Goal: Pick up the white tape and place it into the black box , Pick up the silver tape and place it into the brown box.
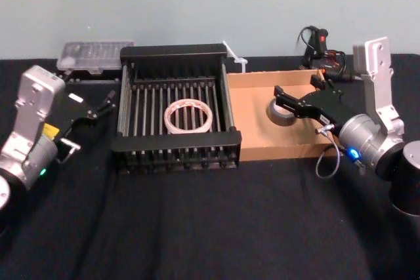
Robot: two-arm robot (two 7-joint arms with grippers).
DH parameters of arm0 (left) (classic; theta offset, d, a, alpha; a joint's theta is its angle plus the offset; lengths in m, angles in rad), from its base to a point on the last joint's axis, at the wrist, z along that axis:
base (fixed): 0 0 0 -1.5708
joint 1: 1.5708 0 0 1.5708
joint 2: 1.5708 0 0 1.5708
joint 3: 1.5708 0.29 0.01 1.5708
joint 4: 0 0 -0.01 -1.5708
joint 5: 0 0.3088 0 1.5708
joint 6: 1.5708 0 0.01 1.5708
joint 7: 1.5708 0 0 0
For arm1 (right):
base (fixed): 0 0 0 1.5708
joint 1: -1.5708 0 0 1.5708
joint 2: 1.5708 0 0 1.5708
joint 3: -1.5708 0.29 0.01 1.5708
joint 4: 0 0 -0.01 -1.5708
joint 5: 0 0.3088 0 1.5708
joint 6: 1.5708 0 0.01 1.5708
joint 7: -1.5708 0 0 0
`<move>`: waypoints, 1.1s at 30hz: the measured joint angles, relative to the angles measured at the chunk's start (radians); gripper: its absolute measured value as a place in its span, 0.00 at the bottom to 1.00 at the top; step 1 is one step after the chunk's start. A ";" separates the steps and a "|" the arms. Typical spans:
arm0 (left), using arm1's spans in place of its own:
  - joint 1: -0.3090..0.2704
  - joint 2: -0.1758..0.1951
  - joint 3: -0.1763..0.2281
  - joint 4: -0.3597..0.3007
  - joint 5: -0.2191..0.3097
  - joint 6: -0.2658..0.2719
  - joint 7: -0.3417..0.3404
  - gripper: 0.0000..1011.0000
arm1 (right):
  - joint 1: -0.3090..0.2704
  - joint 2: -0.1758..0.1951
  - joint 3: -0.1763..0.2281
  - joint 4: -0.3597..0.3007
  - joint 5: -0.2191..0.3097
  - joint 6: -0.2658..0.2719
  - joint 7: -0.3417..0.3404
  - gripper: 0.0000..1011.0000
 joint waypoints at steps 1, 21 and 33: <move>0.000 0.000 0.000 0.000 0.000 0.000 0.000 0.99 | -0.004 0.000 0.001 -0.006 -0.001 -0.001 -0.001 0.99; 0.000 0.000 0.000 0.000 0.000 0.000 0.000 0.99 | -0.168 -0.010 0.021 -0.165 -0.058 -0.069 -0.049 0.99; 0.000 0.000 0.000 0.000 0.000 0.000 0.000 0.99 | -0.256 -0.032 0.033 -0.205 -0.128 -0.155 -0.081 0.99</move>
